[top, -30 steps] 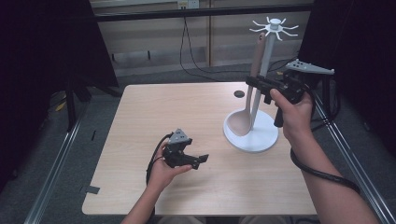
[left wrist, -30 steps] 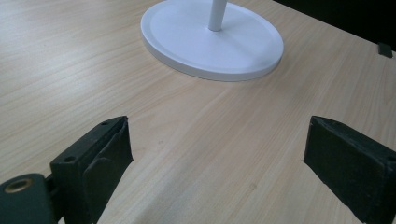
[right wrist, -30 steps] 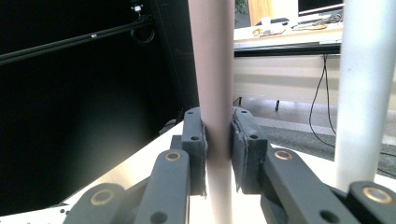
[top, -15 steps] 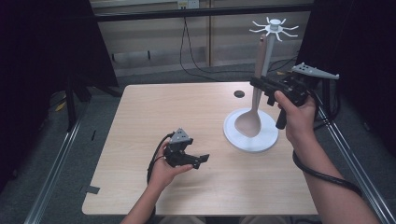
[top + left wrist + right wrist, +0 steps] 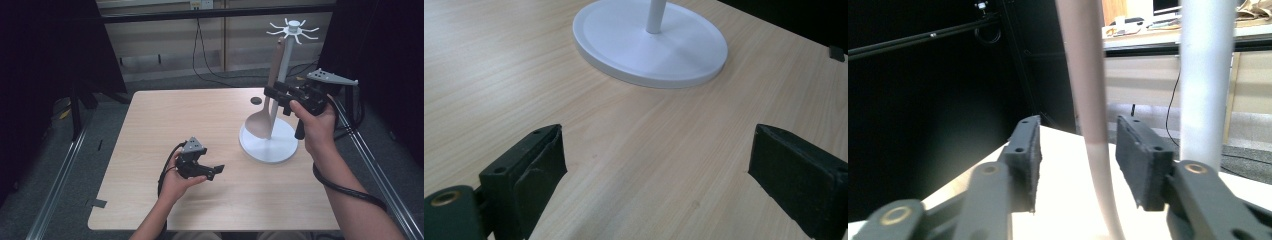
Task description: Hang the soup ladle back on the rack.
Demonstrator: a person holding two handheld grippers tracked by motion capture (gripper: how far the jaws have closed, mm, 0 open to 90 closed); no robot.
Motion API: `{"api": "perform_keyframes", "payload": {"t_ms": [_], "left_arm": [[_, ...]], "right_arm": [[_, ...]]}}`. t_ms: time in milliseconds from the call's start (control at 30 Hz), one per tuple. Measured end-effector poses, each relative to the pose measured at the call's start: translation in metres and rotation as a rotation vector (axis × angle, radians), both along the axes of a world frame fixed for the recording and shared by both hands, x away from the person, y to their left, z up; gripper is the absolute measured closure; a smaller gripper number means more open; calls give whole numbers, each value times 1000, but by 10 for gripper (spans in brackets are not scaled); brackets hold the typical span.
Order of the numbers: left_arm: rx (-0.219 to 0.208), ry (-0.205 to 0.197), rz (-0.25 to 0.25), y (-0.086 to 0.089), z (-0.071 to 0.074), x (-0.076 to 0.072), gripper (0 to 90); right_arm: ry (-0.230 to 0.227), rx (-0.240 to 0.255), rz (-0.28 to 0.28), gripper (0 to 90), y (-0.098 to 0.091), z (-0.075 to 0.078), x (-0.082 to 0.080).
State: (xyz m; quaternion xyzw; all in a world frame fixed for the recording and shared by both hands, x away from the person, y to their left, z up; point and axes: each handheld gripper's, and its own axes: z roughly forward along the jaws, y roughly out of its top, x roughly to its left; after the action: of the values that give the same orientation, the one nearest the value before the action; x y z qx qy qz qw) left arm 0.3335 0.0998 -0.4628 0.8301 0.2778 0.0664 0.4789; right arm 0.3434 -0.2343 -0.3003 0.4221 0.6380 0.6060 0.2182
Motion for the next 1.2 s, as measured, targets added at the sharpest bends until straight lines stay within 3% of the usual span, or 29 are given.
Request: {"api": "perform_keyframes", "payload": {"t_ms": [400,500,900,1200], "left_arm": [[7,-3,-4,-1,-1,1,78],[11,0,0,0,-1,0,78],[22,-3,-6,-3,-2,-2,78],[18,-1,-5,-3,-1,-2,78]], "right_arm": [[16,-82,-11,252,2,-8,-8],[28,-121,-27,187,1,-10,-12],[36,-215,-15,119,1,-23,-32],[62,-262,-6,91,1,-42,-43]]}}
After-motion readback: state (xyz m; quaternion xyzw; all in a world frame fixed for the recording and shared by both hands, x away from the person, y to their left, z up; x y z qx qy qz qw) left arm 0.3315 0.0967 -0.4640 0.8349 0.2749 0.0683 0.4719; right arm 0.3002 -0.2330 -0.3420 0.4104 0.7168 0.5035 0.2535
